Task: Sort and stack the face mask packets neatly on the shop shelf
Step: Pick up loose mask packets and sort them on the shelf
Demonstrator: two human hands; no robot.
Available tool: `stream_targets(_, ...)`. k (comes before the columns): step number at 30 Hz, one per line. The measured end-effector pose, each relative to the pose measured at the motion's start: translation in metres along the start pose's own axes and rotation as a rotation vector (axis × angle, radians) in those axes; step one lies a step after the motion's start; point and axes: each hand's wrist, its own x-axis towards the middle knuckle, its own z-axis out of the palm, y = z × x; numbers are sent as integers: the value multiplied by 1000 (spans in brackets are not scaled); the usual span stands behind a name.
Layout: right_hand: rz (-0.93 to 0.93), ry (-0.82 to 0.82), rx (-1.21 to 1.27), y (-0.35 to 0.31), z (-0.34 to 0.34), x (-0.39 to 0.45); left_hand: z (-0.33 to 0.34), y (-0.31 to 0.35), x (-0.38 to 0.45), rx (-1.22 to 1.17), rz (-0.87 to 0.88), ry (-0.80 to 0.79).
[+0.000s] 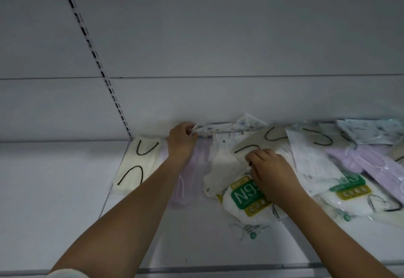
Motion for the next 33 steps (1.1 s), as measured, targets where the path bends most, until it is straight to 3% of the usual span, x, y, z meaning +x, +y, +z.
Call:
stream_targets(5, 98, -38, -5, 2, -2, -1, -12, 35, 3, 47, 240, 124)
stream_targets(8, 140, 61, 106, 1, -11, 2, -38, 77, -10, -174, 282, 153)
stream_targets(11, 326, 172, 570, -14, -38, 8, -54, 105, -23, -408, 172, 130)
stream_targets(14, 549, 156, 1231, -30, -59, 18, -44, 119, -50, -684, -43, -104)
stream_targets(17, 687, 289, 1485, -22, -60, 23, -22, 112, -80, -752, -152, -358)
stream_targets(20, 767, 322, 1173, 4, -56, 18, -8, 90, -91, -568, -137, -374)
stream_targets(22, 755, 311, 886, 24, -57, 15, 1, 69, -91, -207, -39, -280)
stream_targets(24, 758, 290, 694, 40, -59, 13, 14, 55, -96, 187, 20, -397)
stream_targets(26, 758, 320, 517, 45, -59, 11, 30, 49, -105, 435, 38, -570)
stream_targets(29, 627, 486, 198, 37, -52, 11, 45, 51, -116, 400, 89, -564)
stream_targets(33, 219, 592, 177, 10, -46, 34, 54, 59, -127, 310, 129, -521)
